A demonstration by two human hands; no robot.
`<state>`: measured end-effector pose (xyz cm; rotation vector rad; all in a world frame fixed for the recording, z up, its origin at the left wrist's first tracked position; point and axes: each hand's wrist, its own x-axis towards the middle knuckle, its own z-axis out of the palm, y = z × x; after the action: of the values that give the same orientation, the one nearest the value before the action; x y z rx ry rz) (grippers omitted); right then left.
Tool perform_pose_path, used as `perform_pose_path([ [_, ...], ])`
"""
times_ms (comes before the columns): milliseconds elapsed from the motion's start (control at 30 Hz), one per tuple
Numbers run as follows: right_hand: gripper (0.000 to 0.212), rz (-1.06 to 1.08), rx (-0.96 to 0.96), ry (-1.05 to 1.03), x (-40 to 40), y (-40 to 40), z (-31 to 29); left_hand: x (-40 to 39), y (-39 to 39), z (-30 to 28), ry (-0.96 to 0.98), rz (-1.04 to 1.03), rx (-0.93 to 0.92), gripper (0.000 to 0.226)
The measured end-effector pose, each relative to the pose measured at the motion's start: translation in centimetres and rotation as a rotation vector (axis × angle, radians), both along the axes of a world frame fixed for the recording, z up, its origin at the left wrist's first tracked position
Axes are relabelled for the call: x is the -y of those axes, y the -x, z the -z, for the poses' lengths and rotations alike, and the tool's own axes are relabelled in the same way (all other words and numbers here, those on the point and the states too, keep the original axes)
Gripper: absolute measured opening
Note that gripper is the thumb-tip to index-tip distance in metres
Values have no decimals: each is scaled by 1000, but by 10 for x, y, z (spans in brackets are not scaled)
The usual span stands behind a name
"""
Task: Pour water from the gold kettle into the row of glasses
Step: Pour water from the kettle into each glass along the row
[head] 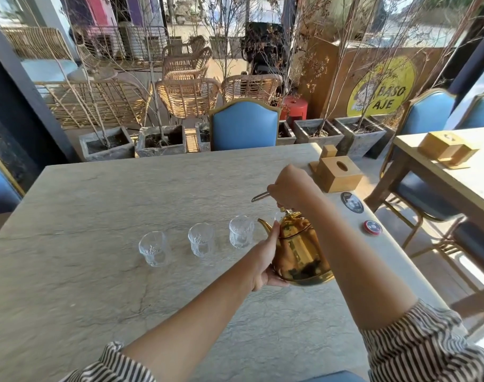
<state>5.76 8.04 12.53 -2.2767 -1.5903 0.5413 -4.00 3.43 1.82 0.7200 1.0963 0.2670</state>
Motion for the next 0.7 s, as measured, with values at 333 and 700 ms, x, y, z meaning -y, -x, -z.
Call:
perform_pose_path([
  [333, 29, 46, -62, -34, 5, -4, 33, -5, 5, 18, -101, -24, -46, 73],
  [700, 42, 55, -227, -93, 22, -8, 76, -8, 24, 41, -204, -116, -138, 72],
])
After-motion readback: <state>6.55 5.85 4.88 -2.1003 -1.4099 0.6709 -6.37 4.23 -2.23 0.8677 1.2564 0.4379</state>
